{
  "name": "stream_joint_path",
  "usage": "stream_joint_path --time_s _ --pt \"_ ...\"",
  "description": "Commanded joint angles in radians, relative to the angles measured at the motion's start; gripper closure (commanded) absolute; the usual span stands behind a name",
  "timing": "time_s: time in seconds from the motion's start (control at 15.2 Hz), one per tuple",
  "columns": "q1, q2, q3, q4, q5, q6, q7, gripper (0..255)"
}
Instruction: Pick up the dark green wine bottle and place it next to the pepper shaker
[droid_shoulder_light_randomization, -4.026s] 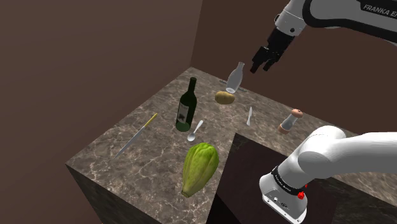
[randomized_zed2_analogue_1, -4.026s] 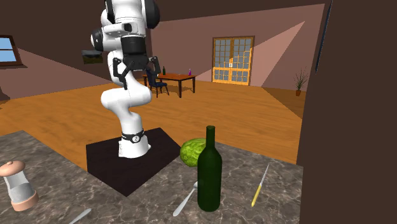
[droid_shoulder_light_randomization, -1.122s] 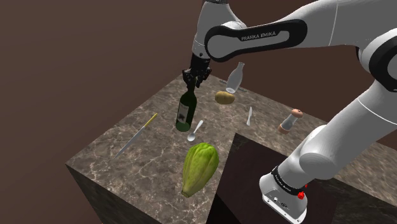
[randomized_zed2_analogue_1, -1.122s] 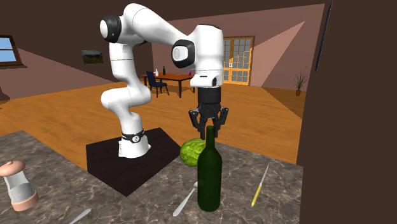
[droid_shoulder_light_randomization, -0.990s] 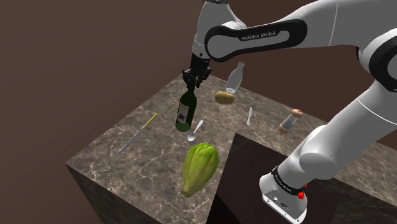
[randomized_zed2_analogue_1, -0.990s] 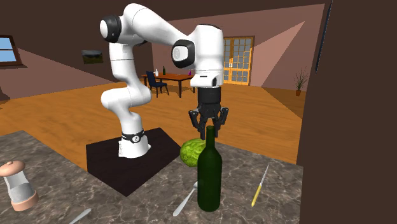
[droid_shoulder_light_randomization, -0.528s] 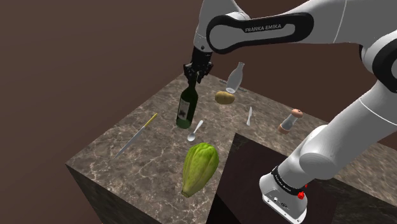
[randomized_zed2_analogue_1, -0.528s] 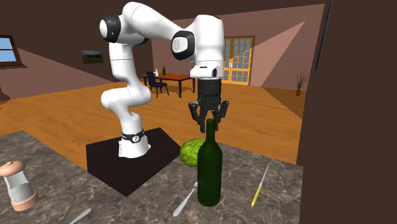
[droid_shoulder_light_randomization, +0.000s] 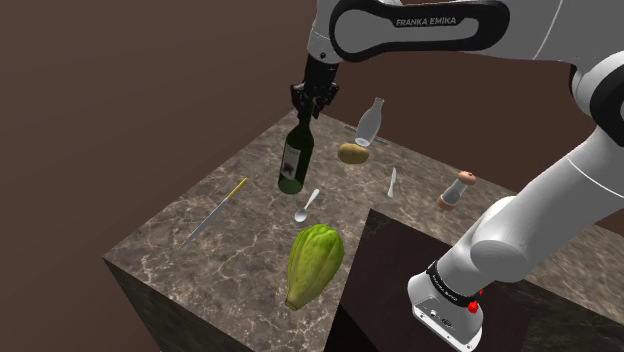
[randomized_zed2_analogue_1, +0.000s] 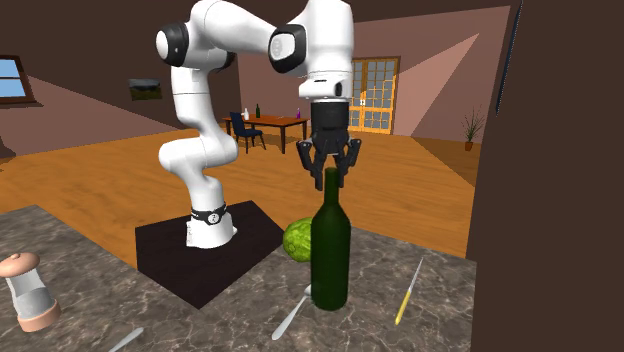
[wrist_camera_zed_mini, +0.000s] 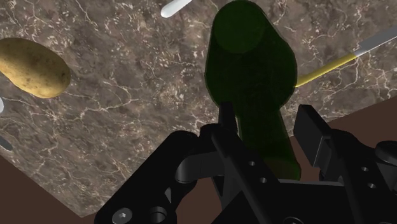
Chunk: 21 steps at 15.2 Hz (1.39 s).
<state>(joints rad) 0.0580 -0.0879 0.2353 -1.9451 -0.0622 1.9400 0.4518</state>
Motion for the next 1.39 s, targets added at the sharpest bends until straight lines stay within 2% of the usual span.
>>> stream_joint_path --time_s 0.0,1.32 --pt "-0.001 -0.002 -0.001 0.026 0.001 -0.028 -0.004 255" --pt "0.000 0.028 0.002 0.331 -0.003 -0.303 -0.016 255"
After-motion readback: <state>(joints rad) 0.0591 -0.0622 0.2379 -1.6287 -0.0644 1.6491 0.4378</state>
